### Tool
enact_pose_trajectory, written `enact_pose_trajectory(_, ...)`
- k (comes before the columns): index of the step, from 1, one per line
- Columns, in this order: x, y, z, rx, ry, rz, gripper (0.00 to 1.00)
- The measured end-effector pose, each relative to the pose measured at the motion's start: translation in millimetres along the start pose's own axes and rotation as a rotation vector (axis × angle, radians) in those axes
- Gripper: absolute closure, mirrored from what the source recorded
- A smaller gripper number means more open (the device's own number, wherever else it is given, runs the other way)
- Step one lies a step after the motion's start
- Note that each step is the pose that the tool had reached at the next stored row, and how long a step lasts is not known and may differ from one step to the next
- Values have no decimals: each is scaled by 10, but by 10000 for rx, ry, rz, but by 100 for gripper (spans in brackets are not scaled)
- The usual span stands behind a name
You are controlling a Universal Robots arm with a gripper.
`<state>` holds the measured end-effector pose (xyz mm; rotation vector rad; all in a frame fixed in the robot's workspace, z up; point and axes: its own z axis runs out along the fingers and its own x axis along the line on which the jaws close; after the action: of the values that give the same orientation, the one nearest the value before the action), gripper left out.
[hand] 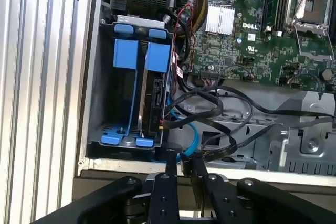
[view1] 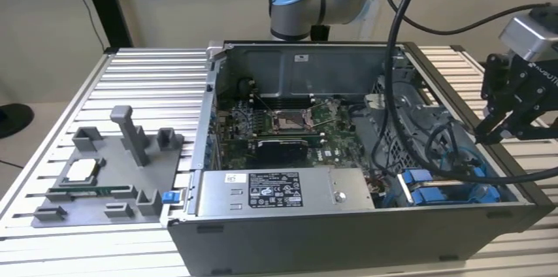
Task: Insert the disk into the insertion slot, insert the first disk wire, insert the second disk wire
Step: 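Insert the second disk wire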
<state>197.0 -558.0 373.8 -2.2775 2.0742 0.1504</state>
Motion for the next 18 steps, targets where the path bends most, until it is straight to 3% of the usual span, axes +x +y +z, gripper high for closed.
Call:
enact_pose_trajectory(12,-4,-3,38,9,-278,-71,0)
enact_pose_trajectory(13,-5,-3,37,10,-292,-71,100)
enact_pose_trajectory(18,-5,-2,32,13,-337,-72,100)
